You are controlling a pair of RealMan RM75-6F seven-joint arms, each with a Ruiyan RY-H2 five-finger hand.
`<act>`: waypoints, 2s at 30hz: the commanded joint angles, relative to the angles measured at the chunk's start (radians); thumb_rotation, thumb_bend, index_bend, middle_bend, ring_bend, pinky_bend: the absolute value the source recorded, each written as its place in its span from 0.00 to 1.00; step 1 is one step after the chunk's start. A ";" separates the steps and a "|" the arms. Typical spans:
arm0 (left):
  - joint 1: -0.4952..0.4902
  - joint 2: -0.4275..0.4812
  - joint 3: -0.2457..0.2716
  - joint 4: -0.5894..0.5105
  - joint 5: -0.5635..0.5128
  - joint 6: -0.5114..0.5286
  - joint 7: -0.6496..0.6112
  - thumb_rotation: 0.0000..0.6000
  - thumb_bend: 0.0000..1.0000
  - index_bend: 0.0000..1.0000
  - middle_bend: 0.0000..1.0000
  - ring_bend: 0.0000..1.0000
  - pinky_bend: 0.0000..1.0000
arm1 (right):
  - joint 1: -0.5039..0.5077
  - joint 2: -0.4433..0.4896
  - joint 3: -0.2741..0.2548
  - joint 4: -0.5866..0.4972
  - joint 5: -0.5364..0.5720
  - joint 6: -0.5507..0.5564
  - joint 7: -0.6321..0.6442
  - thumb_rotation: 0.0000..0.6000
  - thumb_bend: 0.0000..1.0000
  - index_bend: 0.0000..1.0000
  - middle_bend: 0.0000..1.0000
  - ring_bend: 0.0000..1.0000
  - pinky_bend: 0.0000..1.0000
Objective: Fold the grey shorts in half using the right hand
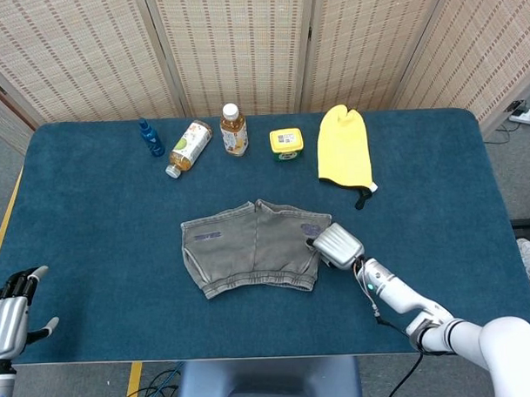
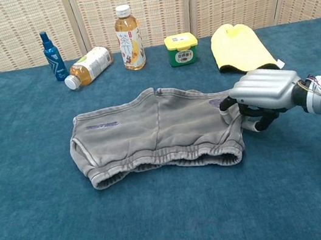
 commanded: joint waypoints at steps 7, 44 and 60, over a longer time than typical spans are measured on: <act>0.003 0.005 0.001 -0.011 0.007 0.006 0.006 1.00 0.20 0.18 0.19 0.17 0.33 | -0.081 0.101 -0.051 -0.044 -0.003 0.086 0.021 1.00 0.51 0.56 0.92 0.95 0.99; 0.011 0.021 -0.005 -0.012 0.015 0.020 -0.013 1.00 0.20 0.18 0.19 0.17 0.33 | 0.072 0.038 0.021 -0.041 -0.157 0.238 0.048 1.00 0.51 0.57 0.91 0.95 0.99; 0.015 0.021 -0.004 0.008 0.013 0.015 -0.032 1.00 0.20 0.18 0.19 0.17 0.33 | 0.170 -0.090 0.035 0.015 -0.155 0.191 0.062 1.00 0.51 0.57 0.91 0.95 0.99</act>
